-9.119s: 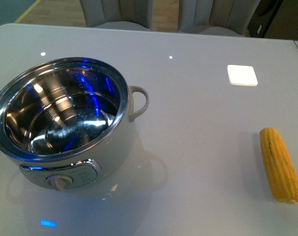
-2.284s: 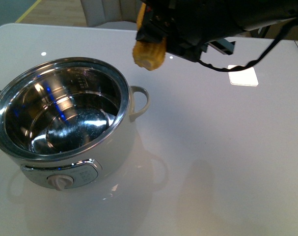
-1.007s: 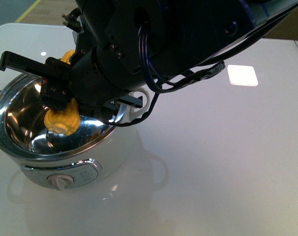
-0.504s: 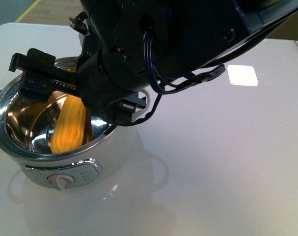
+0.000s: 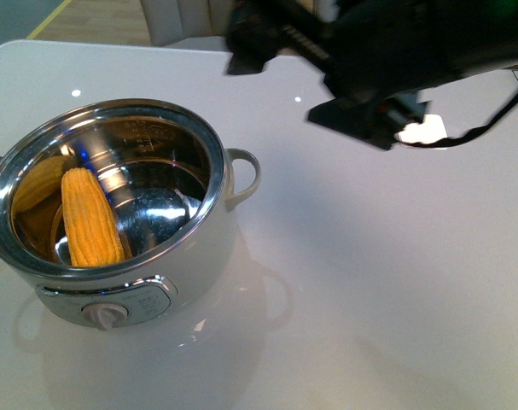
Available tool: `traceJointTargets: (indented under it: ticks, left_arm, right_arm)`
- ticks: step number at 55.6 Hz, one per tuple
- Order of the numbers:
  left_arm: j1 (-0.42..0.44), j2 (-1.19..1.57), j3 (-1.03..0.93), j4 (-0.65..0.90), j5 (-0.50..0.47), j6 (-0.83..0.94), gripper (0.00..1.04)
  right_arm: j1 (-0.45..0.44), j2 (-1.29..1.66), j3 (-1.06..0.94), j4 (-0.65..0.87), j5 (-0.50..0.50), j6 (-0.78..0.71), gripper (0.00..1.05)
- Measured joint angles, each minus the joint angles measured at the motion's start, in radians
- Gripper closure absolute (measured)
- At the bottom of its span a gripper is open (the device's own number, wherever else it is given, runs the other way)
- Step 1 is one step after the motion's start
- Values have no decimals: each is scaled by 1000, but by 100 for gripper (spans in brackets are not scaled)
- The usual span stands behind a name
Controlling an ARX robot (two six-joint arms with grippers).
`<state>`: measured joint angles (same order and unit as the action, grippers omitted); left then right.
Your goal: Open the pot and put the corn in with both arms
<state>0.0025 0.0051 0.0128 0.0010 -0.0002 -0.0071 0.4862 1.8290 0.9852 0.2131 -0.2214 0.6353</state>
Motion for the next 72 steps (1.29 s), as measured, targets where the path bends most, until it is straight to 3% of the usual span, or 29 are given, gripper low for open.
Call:
traceJointTargets:
  ticks: [17,34,49,72]
  left_arm:
    - [0,0,0,0,0,0,7]
    - [0,0,0,0,0,0,7]
    - [0,0,0,0,0,0,7]
    - [0,0,0,0,0,0,7]
  right_arm:
    - [-194,-448,-318,-53,272,-238,9]
    - [-262,-790,-454,-182,432,-350,9]
    - [-269,-962,-532,-264,518,-362,9]
    - [-183,-1144,-597,-449,678,-292,9]
